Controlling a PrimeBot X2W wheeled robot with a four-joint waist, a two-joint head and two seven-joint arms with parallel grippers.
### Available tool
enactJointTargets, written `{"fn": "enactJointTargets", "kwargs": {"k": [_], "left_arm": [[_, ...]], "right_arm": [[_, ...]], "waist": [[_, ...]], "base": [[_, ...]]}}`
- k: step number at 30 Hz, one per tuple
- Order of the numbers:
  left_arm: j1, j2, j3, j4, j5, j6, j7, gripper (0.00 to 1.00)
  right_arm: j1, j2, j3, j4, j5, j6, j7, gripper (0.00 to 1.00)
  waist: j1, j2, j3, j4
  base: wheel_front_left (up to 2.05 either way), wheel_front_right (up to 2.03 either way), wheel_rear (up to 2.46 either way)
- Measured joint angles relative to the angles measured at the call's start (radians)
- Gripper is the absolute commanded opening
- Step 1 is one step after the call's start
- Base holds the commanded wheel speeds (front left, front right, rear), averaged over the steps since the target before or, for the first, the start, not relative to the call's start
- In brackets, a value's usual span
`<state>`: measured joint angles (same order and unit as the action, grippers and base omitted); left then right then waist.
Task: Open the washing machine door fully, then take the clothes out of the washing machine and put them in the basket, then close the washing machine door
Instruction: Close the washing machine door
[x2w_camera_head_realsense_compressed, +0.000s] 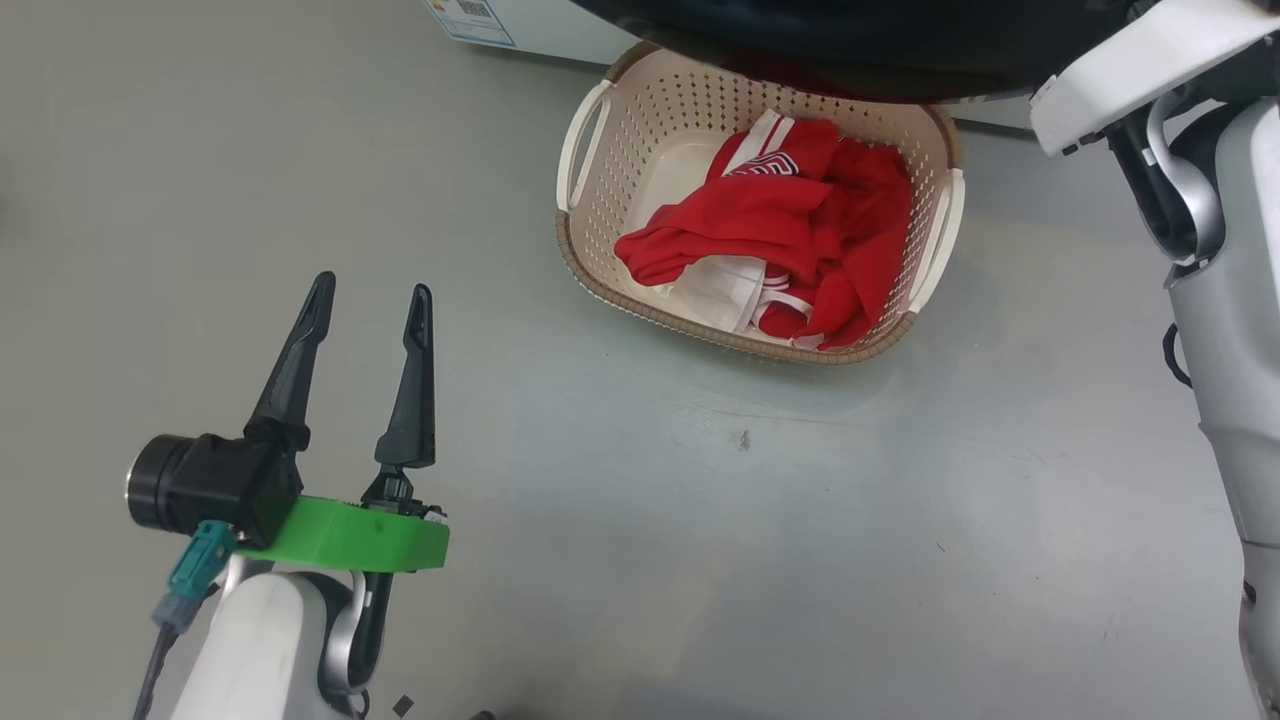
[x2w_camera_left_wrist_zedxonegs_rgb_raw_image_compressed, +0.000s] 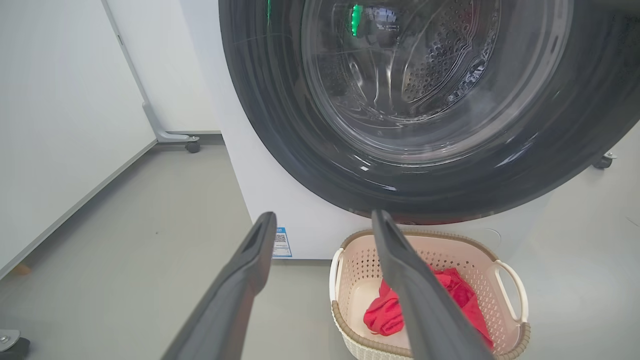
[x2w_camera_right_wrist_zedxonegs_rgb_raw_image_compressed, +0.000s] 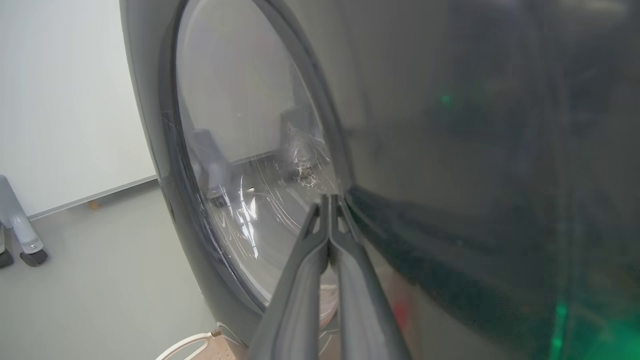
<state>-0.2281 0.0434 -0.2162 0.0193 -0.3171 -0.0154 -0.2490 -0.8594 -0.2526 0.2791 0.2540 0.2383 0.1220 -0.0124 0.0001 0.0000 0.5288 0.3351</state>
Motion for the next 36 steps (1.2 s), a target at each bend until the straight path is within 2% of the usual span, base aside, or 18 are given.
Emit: {"fn": "enactJointTargets", "kwargs": {"k": [9, 19, 30, 36], "left_arm": [[-0.02, -0.004, -0.006, 0.019, 0.0, 0.0, 0.0, 1.0], [-0.03, -0.007, -0.002, 0.026, -0.007, 0.0, -0.003, 1.0], [-0.041, -0.01, 0.0, 0.025, -0.007, 0.0, -0.003, 1.0], [-0.043, -0.011, 0.01, 0.032, -0.007, 0.0, -0.003, 1.0]], "right_arm": [[-0.069, -0.015, -0.019, 0.086, 0.0, 0.0, -0.002, 0.0], [-0.153, -0.017, -0.088, 0.177, 0.03, -0.012, -0.012, 0.0], [-0.198, -0.01, -0.089, 0.251, 0.035, -0.011, -0.039, 0.0], [-0.202, 0.002, -0.072, 0.298, 0.036, -0.01, -0.088, 0.0]], "waist": [[0.0, 0.0, 0.012, 0.012], [-0.0001, 0.0, 0.013, 0.027], [-0.0001, 0.0, 0.015, 0.031], [-0.0001, 0.0, -0.001, 0.021]], "base": [[0.0, 0.0, 0.0], [0.0, 0.0, 0.0], [0.0, 0.0, 0.0], [0.0, 0.0, 0.0]]}}
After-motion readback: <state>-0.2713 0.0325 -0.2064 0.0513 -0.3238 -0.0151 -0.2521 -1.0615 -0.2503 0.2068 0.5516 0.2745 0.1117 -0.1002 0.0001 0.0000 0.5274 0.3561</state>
